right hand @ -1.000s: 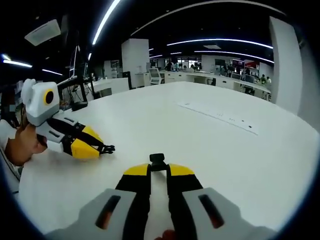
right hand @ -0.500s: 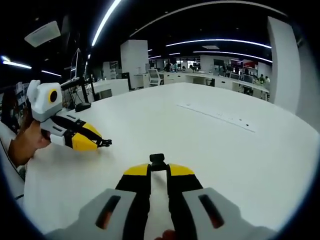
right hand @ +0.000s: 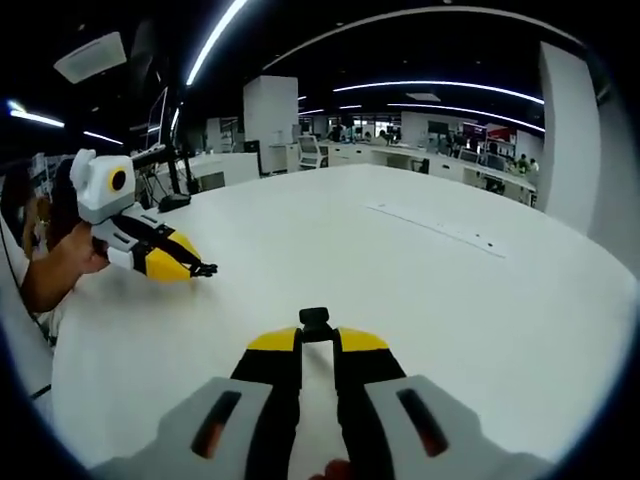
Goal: Snap the two parts of the plastic buckle together until the buckle closes and remains connected.
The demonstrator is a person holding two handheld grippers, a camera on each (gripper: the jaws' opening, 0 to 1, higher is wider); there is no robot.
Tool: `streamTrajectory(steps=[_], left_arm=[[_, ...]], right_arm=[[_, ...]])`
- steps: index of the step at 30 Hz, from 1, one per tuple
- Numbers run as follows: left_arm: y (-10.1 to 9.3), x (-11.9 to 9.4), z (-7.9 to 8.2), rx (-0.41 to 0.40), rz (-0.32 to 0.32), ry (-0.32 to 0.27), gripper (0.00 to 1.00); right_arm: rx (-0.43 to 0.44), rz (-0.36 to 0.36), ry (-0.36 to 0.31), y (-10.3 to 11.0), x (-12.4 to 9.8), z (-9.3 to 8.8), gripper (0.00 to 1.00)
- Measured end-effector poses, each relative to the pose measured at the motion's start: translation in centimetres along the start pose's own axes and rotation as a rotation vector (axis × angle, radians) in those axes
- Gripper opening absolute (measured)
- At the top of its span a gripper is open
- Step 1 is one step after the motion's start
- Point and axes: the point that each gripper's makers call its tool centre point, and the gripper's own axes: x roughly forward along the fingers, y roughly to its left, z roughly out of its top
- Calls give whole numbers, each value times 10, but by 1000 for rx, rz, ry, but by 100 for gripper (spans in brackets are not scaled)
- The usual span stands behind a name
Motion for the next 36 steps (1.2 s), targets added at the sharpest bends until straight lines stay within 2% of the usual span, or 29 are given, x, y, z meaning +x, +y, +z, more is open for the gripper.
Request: streamTrajectory(steps=[6,11,15,24,32,36], left_arm=[[0,-10,-5,8,-17,1,11],[-6,-14,-6,12,-61,-16,11],[-9,-15,-10,28,-75,-7,11],[-18,-24,-25,52,-107,22,11],[-32,-29,-25,83,-167,6,11],[-47,-32,-28,76,-237,3,11]], right_arm=[[-21,9,-4,11,-6,-3,12],[-26,29,-12,23,-12,-6,12],[-44,35,-9,31,-20,-9,12],[-16,84,-2,48,-29,-27,12],[-19,80,0,52,-38,-34,12],[-18,78,-3,52,-43,-36,12]])
